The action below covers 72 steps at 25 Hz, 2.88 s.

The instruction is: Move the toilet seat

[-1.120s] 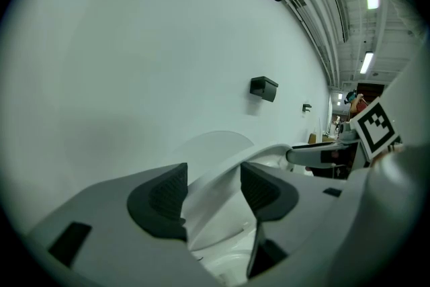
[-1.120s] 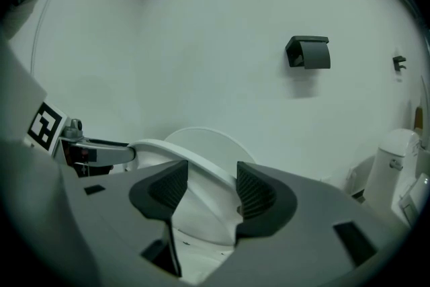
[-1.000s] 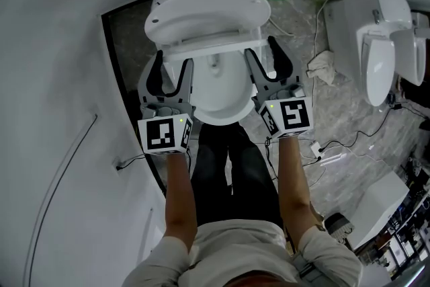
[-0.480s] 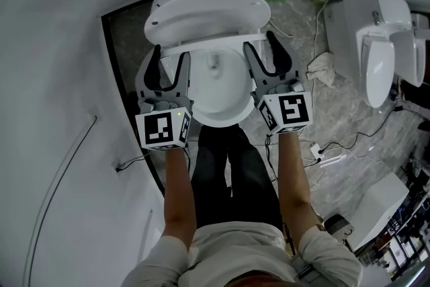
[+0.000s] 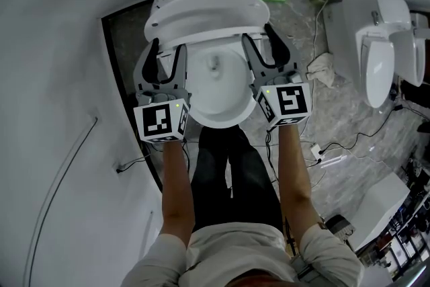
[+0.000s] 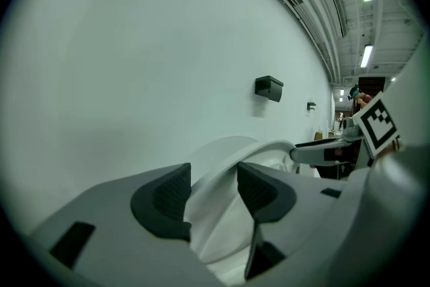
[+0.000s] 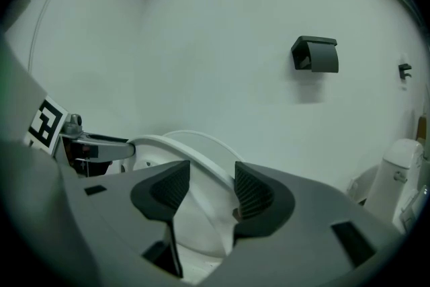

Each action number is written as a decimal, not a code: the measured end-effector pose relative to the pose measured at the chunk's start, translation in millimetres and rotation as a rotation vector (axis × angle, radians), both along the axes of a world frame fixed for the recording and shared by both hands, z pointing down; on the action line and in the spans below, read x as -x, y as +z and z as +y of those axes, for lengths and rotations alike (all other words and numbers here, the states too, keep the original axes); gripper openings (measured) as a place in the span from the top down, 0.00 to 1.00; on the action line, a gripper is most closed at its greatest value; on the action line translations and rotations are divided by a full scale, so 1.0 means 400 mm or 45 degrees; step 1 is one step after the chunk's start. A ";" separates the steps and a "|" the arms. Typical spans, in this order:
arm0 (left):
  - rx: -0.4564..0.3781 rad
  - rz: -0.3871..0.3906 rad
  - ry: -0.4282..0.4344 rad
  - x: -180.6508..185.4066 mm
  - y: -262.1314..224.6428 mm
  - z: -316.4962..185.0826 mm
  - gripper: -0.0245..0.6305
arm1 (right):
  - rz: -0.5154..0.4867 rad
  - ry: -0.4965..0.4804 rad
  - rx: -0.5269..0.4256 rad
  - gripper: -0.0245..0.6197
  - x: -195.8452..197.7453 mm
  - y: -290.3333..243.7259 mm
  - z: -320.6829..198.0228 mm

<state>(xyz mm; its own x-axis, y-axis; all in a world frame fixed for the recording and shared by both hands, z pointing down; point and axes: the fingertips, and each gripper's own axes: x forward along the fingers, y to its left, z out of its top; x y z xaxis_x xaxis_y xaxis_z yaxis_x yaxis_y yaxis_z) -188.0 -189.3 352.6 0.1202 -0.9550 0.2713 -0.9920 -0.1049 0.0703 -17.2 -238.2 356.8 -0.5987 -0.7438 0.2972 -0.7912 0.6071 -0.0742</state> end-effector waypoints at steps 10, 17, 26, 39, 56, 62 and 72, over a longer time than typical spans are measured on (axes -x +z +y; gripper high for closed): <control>-0.019 -0.001 -0.001 0.022 0.006 -0.032 0.60 | -0.008 0.005 -0.003 0.61 0.021 0.005 -0.032; -0.023 -0.010 0.005 0.028 0.004 -0.051 0.61 | -0.004 0.010 0.008 0.61 0.026 0.006 -0.050; -0.026 -0.017 0.002 0.033 0.006 -0.073 0.61 | 0.009 0.010 -0.011 0.61 0.033 0.004 -0.072; -0.040 -0.024 -0.011 0.045 0.007 -0.104 0.60 | 0.026 0.018 -0.024 0.61 0.045 0.011 -0.096; -0.047 -0.042 -0.006 0.050 0.004 -0.119 0.60 | 0.076 0.029 -0.063 0.60 0.058 0.001 -0.112; -0.059 -0.049 -0.001 0.043 -0.016 -0.121 0.60 | 0.075 0.032 -0.080 0.60 0.053 -0.019 -0.112; -0.063 -0.070 0.017 0.026 -0.033 -0.081 0.64 | 0.080 0.000 -0.147 0.63 0.060 -0.052 -0.061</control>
<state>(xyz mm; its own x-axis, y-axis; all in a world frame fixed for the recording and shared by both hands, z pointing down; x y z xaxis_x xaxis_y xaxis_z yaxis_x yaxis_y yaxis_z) -198.6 -221.7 339.3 0.1196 -0.9657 0.2304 -0.9927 -0.1205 0.0101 -41.2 -262.7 335.8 -0.5815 -0.7753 0.2463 -0.7921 0.6086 0.0456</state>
